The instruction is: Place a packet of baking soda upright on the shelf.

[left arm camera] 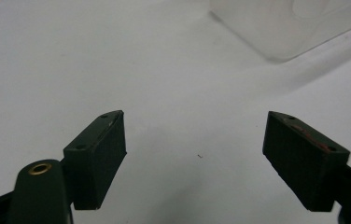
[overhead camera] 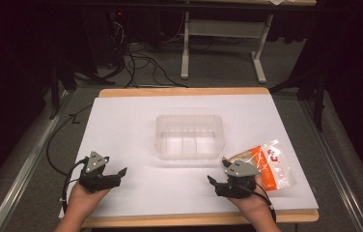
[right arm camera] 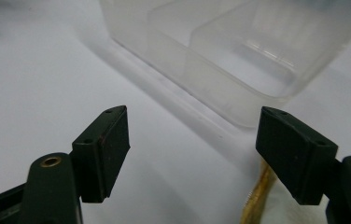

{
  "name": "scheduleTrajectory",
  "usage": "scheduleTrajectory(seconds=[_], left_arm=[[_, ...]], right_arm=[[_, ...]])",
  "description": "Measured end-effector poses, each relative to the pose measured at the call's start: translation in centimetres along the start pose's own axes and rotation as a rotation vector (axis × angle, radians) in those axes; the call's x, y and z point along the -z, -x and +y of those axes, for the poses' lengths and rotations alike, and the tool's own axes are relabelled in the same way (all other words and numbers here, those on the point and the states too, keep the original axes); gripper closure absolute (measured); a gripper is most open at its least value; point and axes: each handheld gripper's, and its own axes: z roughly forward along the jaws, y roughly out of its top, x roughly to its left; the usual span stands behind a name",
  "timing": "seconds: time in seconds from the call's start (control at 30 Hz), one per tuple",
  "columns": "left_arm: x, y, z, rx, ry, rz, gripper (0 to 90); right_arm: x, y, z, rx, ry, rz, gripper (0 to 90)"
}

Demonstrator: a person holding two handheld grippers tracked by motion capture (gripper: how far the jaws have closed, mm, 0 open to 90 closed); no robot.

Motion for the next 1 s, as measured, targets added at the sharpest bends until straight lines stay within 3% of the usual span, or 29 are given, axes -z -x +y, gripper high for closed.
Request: scheduleTrajectory(seconds=[0.17,0.27,0.37,0.73,1.0], left_arm=[[-0.2,0.1,0.0,-0.005,-0.011,-0.01,21.8],[-0.4,0.3,-0.1,-0.014,-0.037,-0.04,21.6],[-0.6,0.5,-0.2,-0.042,-0.057,-0.037,21.2],[-0.3,0.4,-0.2,-0.036,-0.046,-0.029,21.3],[-0.5,0.4,0.1,-0.027,-0.037,-0.009,21.3]], right_arm=[[0.3,1.3,-0.5,-0.075,0.016,-0.003,25.1],[0.4,1.4,-0.6,-0.077,0.016,-0.005,24.5],[0.3,1.3,-0.6,-0.061,0.023,0.002,25.7],[0.9,2.5,-0.7,-0.088,0.058,0.005,25.4],[2.8,4.7,-1.4,-0.186,0.091,-0.073,26.3]])
